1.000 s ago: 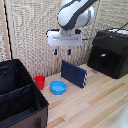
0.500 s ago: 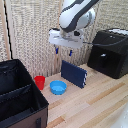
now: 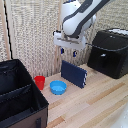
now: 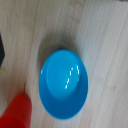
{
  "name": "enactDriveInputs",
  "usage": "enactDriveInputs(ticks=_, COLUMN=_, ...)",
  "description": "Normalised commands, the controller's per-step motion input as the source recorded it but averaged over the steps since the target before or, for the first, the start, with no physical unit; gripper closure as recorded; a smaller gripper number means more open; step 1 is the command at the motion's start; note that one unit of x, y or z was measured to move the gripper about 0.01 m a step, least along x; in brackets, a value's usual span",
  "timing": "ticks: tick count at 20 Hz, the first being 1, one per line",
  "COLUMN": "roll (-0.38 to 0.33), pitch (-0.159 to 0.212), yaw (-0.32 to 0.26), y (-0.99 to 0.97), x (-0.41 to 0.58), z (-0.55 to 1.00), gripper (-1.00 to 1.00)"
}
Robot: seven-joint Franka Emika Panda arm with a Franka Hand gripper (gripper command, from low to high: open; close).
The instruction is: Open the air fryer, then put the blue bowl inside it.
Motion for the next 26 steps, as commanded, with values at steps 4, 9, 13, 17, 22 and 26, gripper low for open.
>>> enactDriveInputs(ticks=4, roll=-0.375, pitch=0.000, yaw=-0.077, y=-0.30, x=0.097, z=0.00, gripper=-1.00)
enactDriveInputs(ticks=9, roll=-0.375, pitch=-0.017, yaw=-0.011, y=-0.38, x=0.034, z=0.00, gripper=-1.00)
enactDriveInputs(ticks=13, roll=-0.363, pitch=-0.034, yaw=0.000, y=-0.50, x=0.001, z=0.00, gripper=-1.00)
enactDriveInputs(ticks=17, roll=-0.309, pitch=-0.004, yaw=0.010, y=-0.52, x=0.000, z=-0.05, gripper=-1.00)
enactDriveInputs(ticks=22, roll=-0.211, pitch=-0.019, yaw=0.080, y=-0.49, x=-0.003, z=-0.13, gripper=-1.00)
enactDriveInputs(ticks=26, roll=-0.132, pitch=-0.015, yaw=0.119, y=-0.54, x=-0.014, z=-0.21, gripper=-1.00)
